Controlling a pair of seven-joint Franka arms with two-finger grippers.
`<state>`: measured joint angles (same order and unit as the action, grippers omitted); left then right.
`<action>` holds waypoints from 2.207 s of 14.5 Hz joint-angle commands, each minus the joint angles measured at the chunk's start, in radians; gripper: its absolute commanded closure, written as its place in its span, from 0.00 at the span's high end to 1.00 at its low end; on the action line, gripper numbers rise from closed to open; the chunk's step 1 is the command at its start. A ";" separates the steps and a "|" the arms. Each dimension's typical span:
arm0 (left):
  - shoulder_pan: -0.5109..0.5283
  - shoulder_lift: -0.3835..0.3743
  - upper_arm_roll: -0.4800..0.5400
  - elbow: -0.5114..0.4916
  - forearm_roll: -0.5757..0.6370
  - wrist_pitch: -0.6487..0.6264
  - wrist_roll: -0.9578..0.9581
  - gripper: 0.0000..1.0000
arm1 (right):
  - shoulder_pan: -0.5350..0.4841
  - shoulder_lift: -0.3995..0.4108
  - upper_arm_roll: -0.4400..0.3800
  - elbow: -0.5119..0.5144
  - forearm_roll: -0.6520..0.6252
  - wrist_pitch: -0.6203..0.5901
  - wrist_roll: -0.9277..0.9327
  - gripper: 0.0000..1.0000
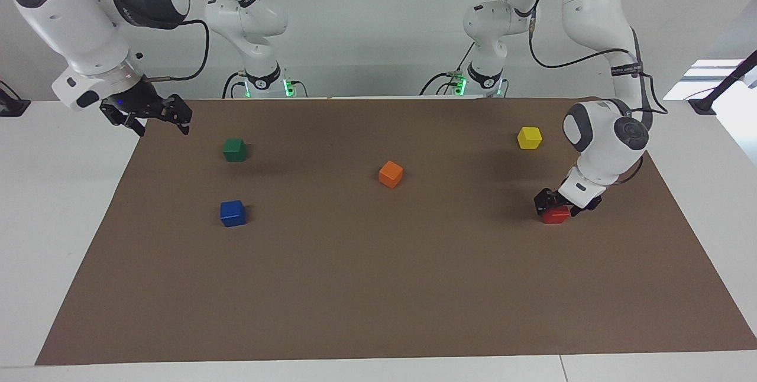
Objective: Transfer red block to right arm and stack on blue block
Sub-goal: 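Close the left gripper on the red block, then lift the red block with the left gripper while the right gripper approaches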
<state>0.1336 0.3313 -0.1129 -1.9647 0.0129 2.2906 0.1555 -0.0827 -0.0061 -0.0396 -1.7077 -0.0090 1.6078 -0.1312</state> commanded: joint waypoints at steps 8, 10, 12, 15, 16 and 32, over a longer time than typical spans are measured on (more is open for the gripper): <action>-0.009 -0.002 0.009 -0.011 -0.020 0.021 -0.063 0.00 | -0.005 -0.028 0.004 -0.030 0.001 0.008 -0.018 1.00; -0.011 0.005 0.009 0.036 -0.156 -0.023 -0.089 0.00 | -0.005 -0.028 0.004 -0.030 0.000 0.009 -0.018 1.00; -0.014 0.002 0.009 0.078 -0.252 -0.072 -0.169 0.00 | -0.003 -0.028 0.004 -0.029 0.000 0.011 -0.016 1.00; -0.019 -0.018 -0.005 0.093 -0.274 -0.098 -0.354 0.00 | -0.005 -0.026 0.006 -0.024 0.051 0.011 -0.015 1.00; -0.020 -0.024 -0.020 0.108 -0.316 -0.106 -0.435 0.00 | -0.014 -0.026 0.004 -0.026 0.128 0.011 -0.016 1.00; -0.023 -0.161 -0.185 0.284 -0.883 -0.525 -1.149 0.00 | -0.216 -0.032 -0.003 -0.418 1.292 -0.327 -0.445 1.00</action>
<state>0.1117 0.2057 -0.2945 -1.6331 -0.7599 1.7812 -0.9452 -0.2809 -0.0325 -0.0510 -2.0267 1.1833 1.3296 -0.4813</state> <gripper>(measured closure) 0.458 0.000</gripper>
